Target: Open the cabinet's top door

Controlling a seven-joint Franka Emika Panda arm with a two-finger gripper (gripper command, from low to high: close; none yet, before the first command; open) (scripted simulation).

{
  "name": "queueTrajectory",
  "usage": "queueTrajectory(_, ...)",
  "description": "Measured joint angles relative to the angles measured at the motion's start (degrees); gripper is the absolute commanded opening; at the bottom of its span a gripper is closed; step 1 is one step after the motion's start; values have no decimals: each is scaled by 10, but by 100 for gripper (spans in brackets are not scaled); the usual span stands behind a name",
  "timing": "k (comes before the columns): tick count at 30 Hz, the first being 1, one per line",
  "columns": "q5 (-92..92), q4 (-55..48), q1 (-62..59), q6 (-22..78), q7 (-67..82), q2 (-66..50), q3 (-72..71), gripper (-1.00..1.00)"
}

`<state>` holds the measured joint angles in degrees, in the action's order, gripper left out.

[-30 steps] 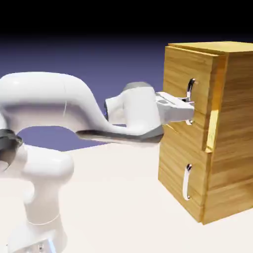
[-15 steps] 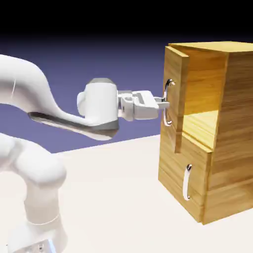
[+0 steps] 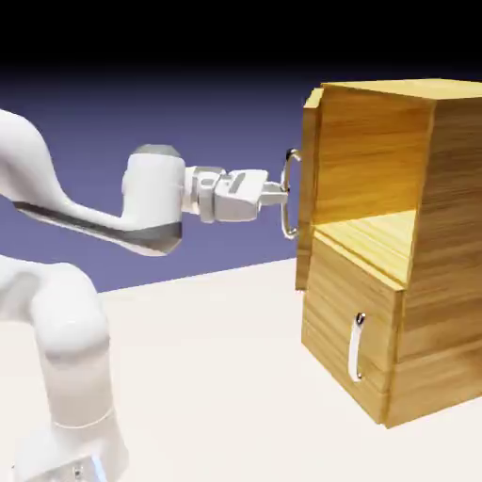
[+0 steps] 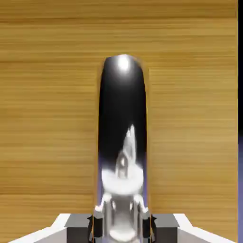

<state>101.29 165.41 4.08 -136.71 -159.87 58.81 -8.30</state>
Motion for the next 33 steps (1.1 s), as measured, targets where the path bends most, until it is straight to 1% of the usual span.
queueTrajectory(8, -200, -6, 29, 146, 55, 7, -133, -100)
queueTrajectory(12, -297, -38, 33, 242, 64, -21, -215, -100)
queueTrajectory(16, -379, -90, 16, 342, 62, -66, -298, -100)
queueTrajectory(21, -457, -177, -40, 463, 50, -133, -401, -100)
queueTrajectory(26, -508, -272, -124, 573, 34, -197, -505, -100)
queueTrajectory(33, -552, -389, -265, 686, 17, -250, -648, -100)
